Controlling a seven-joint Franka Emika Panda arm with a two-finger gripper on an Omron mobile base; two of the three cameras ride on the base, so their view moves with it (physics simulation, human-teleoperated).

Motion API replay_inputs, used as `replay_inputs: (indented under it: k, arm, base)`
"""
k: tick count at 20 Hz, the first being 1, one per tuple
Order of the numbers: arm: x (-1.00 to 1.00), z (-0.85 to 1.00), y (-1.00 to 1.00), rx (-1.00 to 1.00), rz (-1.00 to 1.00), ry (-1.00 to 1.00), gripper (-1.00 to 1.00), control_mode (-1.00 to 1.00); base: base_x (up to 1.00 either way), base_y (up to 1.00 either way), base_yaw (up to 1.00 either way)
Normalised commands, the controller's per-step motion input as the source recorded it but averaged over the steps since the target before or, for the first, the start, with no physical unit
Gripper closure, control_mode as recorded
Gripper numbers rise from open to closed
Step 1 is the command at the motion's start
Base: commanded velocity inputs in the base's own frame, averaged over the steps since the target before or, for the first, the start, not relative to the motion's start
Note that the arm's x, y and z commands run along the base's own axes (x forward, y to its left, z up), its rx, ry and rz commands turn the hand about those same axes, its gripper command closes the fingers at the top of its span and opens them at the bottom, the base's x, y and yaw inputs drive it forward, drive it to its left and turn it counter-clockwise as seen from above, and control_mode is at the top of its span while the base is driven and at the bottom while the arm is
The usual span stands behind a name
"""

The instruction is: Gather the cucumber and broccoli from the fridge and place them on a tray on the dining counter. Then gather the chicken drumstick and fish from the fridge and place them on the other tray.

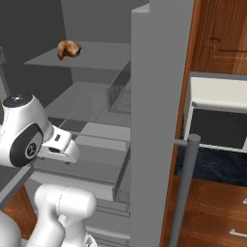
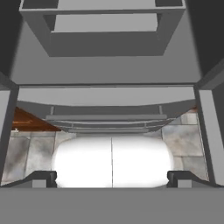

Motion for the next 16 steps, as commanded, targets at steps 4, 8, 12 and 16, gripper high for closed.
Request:
replay_inputs:
  k: [4, 8, 12, 16]
  arm:
    - [0.00, 0.00, 0.00, 0.00, 0.00, 0.00, -1.00, 1.00]
    - [0.00, 0.00, 0.00, 0.00, 0.00, 0.00, -1.00, 1.00]
    - [-0.01, 0.00, 0.00, 0.00, 0.00, -0.02, -1.00, -1.00]
    - [-0.09, 0.22, 0.09, -0.01, 0.02, -0.25, -1.00, -1.00]
  base:
    - [0.52, 0.00, 0.00]
    - [0.60, 0.00, 0.00]
    - [0.20, 0.00, 0.02]
    - [0.00, 0.00, 0.00]
